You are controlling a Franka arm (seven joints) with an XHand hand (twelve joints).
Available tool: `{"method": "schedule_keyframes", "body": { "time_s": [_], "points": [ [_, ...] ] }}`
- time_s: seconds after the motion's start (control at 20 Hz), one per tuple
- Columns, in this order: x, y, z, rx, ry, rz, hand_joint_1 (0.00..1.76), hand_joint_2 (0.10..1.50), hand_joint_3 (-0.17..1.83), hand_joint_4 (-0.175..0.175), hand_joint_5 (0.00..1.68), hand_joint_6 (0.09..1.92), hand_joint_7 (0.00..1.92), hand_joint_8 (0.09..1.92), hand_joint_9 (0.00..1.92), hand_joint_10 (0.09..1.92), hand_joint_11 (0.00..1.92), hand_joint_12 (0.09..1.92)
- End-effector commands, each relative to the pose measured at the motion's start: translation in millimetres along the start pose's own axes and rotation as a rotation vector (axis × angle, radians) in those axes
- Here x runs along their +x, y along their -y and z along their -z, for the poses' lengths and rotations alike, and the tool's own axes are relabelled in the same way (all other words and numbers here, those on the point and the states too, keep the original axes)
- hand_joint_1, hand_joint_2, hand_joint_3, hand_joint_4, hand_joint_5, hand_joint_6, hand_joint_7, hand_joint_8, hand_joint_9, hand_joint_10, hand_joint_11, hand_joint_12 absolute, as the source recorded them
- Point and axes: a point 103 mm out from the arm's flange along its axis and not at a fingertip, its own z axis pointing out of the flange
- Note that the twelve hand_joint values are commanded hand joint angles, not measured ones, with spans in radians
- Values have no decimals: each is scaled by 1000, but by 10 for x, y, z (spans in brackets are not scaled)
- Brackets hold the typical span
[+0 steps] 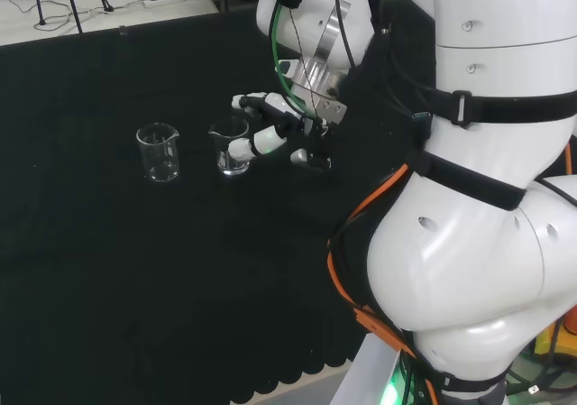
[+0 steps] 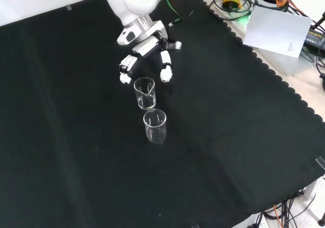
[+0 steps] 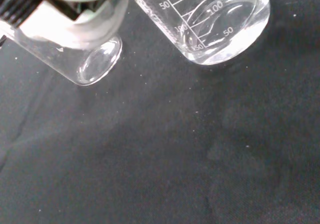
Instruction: Pick up the beaker on the right.
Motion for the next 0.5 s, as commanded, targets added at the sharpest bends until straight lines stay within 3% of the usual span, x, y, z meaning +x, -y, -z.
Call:
{"method": "schedule_keyframes", "body": {
  "time_s": [0.05,0.5],
  "points": [
    [-39,-75,-40,-13,-15,26,865,543,432,-27,251,87,64,545,158,677,0,1219],
    [-121,-130,-173,-56,-82,41,880,519,477,-33,301,87,171,574,247,661,0,1251]
  ]
}}
